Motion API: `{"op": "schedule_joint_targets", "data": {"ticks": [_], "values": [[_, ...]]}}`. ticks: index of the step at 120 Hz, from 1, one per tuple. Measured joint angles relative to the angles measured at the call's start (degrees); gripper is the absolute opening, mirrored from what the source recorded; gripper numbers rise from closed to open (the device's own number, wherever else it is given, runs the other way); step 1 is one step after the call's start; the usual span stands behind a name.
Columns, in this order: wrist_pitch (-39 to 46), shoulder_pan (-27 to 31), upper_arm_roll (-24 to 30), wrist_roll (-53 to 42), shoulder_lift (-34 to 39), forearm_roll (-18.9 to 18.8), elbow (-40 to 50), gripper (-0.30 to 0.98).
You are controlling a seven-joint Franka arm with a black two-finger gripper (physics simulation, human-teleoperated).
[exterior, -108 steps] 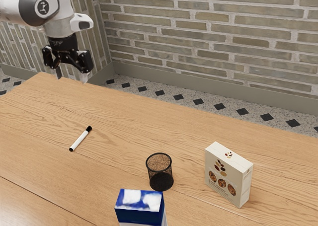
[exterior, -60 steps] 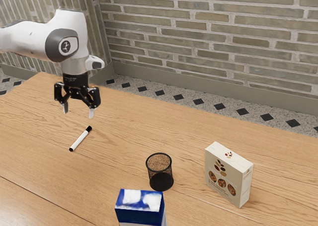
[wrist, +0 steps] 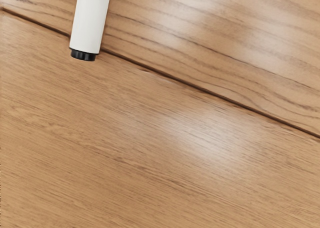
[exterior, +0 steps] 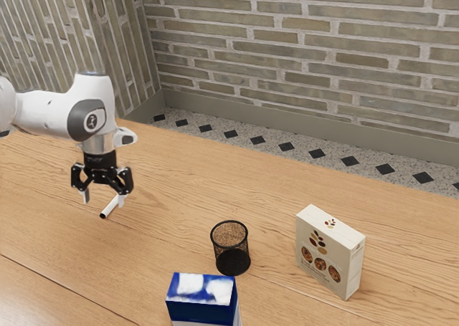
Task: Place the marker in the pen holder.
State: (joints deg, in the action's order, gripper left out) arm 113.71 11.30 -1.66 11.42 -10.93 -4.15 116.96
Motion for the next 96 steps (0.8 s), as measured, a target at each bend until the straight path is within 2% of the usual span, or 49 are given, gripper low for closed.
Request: {"op": "schedule_joint_targets", "data": {"ticks": [57,96], "values": [[5.12,3.36,-1.79,-6.41,-15.58,1.29,-14.4,0.68],[7.69,3.69,-2.03,-12.07,-21.13,2.51,-19.36,0.68]]}}
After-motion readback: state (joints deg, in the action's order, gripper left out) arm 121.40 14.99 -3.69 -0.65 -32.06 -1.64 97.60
